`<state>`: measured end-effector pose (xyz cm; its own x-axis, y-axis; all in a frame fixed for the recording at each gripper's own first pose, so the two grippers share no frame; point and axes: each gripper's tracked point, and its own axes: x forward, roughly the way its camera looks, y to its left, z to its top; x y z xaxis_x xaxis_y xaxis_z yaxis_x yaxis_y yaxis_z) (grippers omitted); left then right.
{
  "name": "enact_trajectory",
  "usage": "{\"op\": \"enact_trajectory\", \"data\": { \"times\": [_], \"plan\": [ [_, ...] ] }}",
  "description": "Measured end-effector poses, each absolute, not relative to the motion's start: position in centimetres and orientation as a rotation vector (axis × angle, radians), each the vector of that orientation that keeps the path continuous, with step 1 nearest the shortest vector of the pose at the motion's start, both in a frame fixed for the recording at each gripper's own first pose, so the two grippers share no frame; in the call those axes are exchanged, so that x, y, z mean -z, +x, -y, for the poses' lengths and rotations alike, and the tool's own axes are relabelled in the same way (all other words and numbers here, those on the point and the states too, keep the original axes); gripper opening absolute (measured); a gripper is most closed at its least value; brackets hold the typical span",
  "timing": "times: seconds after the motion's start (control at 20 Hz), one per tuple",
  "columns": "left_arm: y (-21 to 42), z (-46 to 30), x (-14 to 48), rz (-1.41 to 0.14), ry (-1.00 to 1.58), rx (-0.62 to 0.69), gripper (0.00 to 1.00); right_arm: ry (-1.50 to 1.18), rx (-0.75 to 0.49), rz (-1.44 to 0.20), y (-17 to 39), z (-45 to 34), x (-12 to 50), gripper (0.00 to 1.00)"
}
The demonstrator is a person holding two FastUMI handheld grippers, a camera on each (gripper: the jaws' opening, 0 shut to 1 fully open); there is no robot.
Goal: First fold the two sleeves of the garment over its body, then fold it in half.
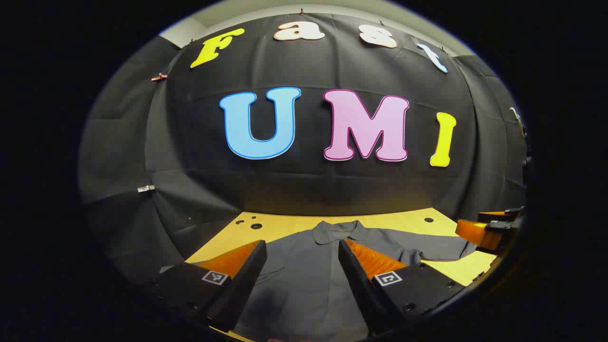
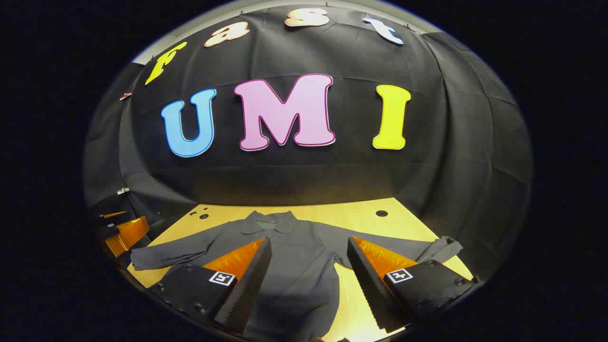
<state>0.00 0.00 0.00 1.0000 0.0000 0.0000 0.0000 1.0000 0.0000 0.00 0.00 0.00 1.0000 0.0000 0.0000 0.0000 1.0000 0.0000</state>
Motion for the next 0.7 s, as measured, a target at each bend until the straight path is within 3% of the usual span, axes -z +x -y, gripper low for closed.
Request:
{"op": "enact_trajectory", "data": {
  "times": [0.7],
  "plan": [
    [0.4,0.3,0.7,-0.028,-0.008,-0.021,0.95,0.011,0.033,-0.008,1.1,2.4,0.5,0.99]
  ]
}}
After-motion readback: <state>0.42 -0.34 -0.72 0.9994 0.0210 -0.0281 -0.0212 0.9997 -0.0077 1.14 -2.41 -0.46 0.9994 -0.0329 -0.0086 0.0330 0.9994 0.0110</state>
